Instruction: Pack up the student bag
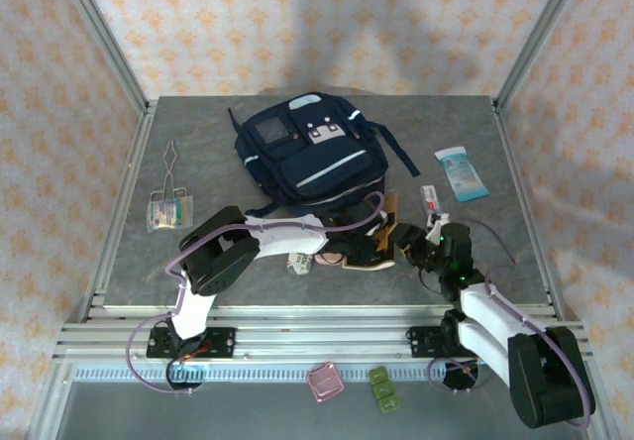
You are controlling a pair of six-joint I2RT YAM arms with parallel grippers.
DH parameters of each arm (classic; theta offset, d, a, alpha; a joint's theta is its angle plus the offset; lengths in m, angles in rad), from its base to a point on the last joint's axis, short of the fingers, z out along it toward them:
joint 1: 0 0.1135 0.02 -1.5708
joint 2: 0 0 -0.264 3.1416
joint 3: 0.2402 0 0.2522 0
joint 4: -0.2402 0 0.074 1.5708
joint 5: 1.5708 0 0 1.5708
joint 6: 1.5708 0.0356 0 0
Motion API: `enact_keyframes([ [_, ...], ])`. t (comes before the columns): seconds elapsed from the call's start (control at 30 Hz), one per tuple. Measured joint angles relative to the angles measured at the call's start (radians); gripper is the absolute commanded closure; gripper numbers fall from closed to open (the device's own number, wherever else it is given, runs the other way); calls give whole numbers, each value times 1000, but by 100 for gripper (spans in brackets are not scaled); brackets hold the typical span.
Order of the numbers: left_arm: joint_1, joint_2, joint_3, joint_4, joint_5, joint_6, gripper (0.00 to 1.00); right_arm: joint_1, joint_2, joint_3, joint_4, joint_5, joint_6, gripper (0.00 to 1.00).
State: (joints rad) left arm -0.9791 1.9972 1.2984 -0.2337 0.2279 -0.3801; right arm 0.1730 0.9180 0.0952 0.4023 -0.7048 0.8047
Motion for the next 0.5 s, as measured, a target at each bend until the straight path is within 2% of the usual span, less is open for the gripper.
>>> enact_keyframes([
  [0.1, 0, -2, -6, 11, 0, -6, 86, 19, 60, 0, 3, -29, -5, 53],
  [0.17, 0, -3, -11, 18, 0, -9, 86, 42, 103, 0, -6, -48, -15, 58],
  [0.27, 0, -3, -14, 21, 0, -13, 86, 67, 134, 3, -18, -58, -27, 87],
  [0.37, 0, -8, -18, 23, 0, -16, 86, 69, 123, 7, -59, -43, -35, 96],
  [0.4, 0, -9, -18, 25, 1, -16, 83, 71, 109, 13, -82, -36, -39, 100],
  [0.5, -1, -19, -19, 28, 3, -24, 68, 79, 28, 40, -195, -8, -51, 100],
])
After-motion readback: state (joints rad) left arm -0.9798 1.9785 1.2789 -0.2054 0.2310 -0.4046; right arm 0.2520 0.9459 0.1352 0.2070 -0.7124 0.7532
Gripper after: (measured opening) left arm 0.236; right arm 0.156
